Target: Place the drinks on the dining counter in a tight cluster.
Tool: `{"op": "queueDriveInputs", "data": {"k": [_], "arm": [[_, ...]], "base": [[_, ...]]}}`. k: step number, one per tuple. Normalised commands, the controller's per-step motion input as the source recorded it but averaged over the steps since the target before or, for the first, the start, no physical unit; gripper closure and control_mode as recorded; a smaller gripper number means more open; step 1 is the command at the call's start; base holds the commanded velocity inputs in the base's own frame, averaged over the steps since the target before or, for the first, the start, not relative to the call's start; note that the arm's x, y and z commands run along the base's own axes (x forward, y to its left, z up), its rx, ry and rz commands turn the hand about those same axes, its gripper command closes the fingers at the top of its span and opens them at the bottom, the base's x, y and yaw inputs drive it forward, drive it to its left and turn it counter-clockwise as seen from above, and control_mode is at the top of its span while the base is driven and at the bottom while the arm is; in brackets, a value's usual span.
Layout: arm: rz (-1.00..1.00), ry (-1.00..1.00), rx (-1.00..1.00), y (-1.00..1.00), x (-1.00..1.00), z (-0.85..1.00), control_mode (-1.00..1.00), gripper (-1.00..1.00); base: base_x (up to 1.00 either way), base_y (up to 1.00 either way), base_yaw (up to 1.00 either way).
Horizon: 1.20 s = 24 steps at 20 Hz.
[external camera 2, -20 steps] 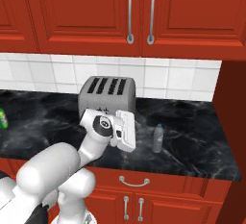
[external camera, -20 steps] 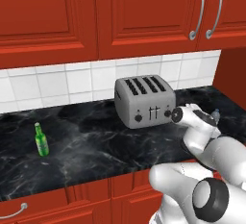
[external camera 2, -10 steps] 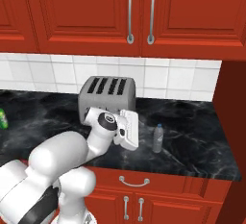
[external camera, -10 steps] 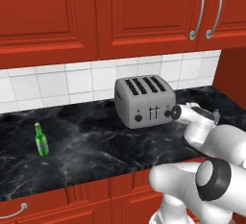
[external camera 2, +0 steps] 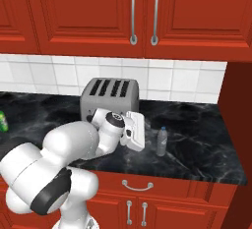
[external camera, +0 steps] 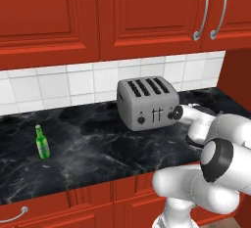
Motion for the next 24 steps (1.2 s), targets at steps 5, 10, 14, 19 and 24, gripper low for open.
{"op": "queueDriveInputs", "data": {"k": [5,10,14,19,24], "arm": [[0.0,0.0,0.0,-0.15,0.09,-0.15,-1.0,-1.0],[0.0,0.0,0.0,-0.17,0.0,-0.12,-1.0,-1.0],[0.0,0.0,0.0,-0.13,0.0,-0.19,-1.0,-1.0],[0.0,0.0,0.0,-0.09,0.05,-0.18,-1.0,-1.0],[0.0,0.0,0.0,-0.03,0.07,-0.13,-1.0,-1.0]], "base": [[0.0,0.0,0.0],[0.0,0.0,0.0],[0.0,0.0,0.0],[0.0,0.0,0.0],[0.0,0.0,0.0]]}}
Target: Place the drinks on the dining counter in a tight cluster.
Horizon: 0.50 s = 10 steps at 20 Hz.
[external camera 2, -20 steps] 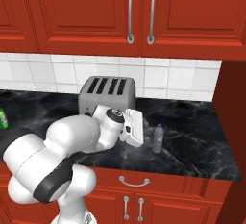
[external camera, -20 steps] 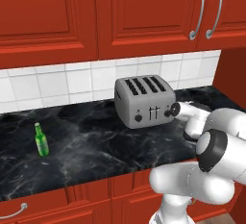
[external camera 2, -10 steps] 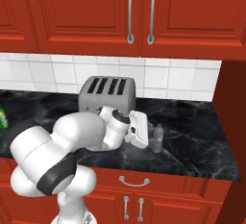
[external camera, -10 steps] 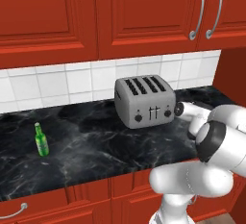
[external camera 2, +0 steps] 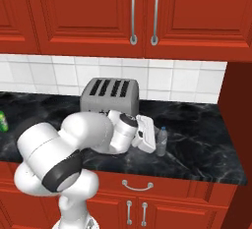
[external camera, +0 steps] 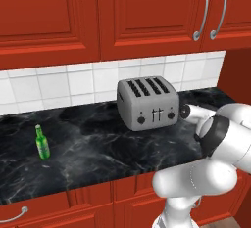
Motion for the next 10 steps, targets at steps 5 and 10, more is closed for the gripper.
{"op": "queueDriveInputs", "data": {"k": [5,10], "arm": [[0.0,0.0,0.0,0.0,0.07,-0.13,-1.0,-1.0],[0.0,0.0,0.0,-0.01,0.07,-0.09,-1.0,-1.0]], "base": [[0.0,0.0,0.0],[0.0,0.0,0.0]]}}
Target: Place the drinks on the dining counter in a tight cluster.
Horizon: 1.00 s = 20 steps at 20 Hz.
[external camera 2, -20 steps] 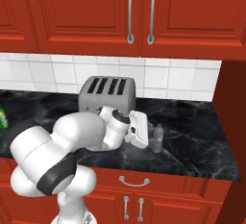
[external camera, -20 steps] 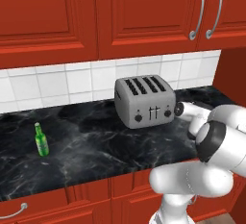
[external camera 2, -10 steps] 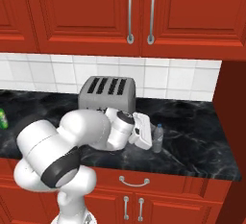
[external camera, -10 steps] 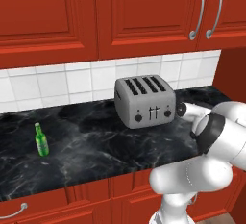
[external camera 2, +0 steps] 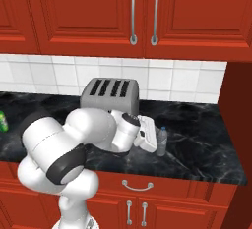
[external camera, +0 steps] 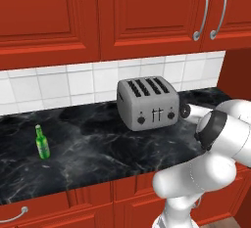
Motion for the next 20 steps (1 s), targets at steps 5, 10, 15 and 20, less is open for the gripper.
{"op": "queueDriveInputs", "data": {"k": [5,10,15,20], "arm": [[0.0,0.0,0.0,-0.06,0.04,-0.07,-1.0,-1.0],[0.0,-0.01,0.0,-0.08,0.01,-0.07,-1.0,-1.0],[0.0,-0.02,0.0,-0.04,0.04,-0.1,-1.0,-1.0],[0.0,-0.03,0.0,-0.05,0.04,-0.06,-1.0,1.0]], "base": [[0.0,0.0,0.0],[0.0,0.0,0.0],[0.0,0.0,0.0],[0.0,0.0,0.0]]}}
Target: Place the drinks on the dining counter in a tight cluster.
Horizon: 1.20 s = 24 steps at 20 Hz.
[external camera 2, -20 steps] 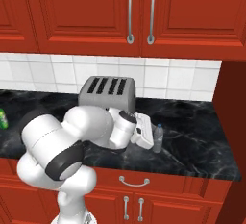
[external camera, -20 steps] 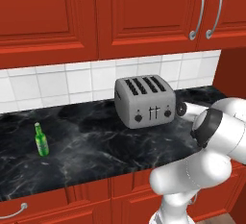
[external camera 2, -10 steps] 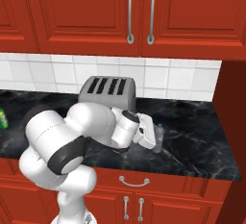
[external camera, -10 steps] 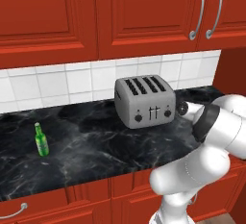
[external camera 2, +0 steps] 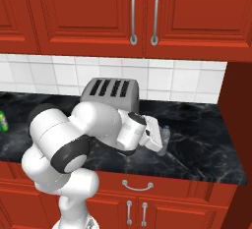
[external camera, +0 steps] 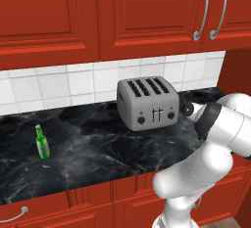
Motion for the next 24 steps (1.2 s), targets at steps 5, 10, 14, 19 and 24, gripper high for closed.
{"op": "queueDriveInputs", "data": {"k": [5,10,14,19,24], "arm": [[0.01,-0.05,0.0,0.0,0.0,-0.01,-1.0,1.0],[0.03,-0.09,0.0,0.03,-0.12,0.04,-1.0,1.0],[0.01,-0.08,0.0,0.19,-0.12,0.17,-1.0,1.0],[0.0,-0.07,-0.01,0.2,-0.18,0.25,-1.0,1.0],[0.0,0.0,-0.01,0.28,-0.22,0.25,-1.0,1.0]], "base": [[0.0,0.0,0.0],[0.0,0.0,0.0],[0.0,0.0,0.0],[0.0,0.0,0.0],[0.0,0.0,0.0]]}}
